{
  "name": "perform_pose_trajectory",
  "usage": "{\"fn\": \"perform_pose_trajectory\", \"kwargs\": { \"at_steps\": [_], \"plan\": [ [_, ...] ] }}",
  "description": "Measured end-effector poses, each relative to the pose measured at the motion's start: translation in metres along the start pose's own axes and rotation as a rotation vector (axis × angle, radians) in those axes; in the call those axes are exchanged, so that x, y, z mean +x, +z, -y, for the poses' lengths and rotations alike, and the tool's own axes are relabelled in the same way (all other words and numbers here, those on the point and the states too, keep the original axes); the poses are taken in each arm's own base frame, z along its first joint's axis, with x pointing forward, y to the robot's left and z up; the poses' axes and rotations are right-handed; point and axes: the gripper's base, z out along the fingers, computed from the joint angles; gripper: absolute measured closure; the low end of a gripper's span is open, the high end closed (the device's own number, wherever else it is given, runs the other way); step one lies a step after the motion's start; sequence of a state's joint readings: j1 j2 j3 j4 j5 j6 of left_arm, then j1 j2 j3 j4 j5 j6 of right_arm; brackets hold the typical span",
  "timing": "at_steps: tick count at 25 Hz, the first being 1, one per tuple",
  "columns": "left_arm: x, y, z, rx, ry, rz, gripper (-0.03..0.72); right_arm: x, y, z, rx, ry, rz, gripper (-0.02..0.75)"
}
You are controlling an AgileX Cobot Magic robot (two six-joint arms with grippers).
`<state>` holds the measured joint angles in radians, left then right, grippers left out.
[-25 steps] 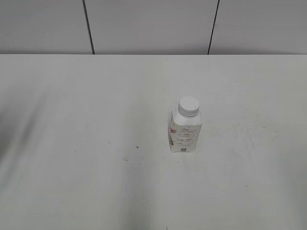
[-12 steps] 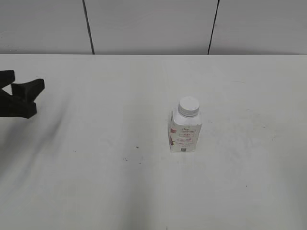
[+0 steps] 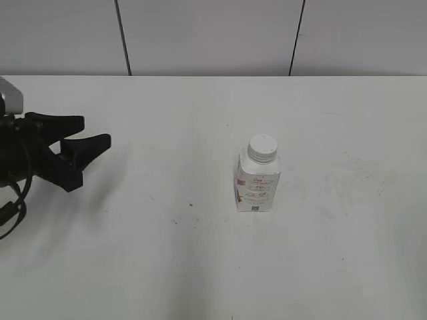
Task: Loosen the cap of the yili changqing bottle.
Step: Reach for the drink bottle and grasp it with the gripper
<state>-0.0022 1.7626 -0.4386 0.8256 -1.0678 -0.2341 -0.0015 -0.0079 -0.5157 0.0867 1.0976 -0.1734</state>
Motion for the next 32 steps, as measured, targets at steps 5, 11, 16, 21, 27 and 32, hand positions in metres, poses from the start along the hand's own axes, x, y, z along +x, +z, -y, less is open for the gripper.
{"fn": "perform_pose_trajectory", "kwargs": {
  "at_steps": [5, 11, 16, 21, 27, 32],
  "plan": [
    [0.001, 0.016, 0.001, 0.166, 0.055, 0.034, 0.255, 0.0, 0.0, 0.0, 0.0, 0.0, 0.0, 0.158],
    [0.01, 0.032, -0.005, 0.225, 0.057, 0.034, 0.259, 0.0, 0.0, 0.0, 0.0, 0.0, 0.0, 0.158],
    [0.006, 0.036, -0.001, 0.238, 0.051, 0.068, 0.274, 0.0, 0.0, 0.0, 0.0, 0.0, 0.0, 0.158],
    [0.005, 0.041, 0.004, 0.3, 0.101, 0.07, 0.279, 0.0, 0.0, 0.0, 0.0, 0.0, 0.0, 0.158],
    [0.01, 0.062, 0.014, 0.484, 0.182, 0.009, 0.279, 0.0, 0.0, 0.0, 0.0, 0.0, 0.0, 0.158],
    [0.014, 0.083, 0.027, 0.578, 0.209, -0.002, 0.279, 0.0, 0.0, 0.0, 0.0, 0.0, 0.0, 0.158]
  ]
}}
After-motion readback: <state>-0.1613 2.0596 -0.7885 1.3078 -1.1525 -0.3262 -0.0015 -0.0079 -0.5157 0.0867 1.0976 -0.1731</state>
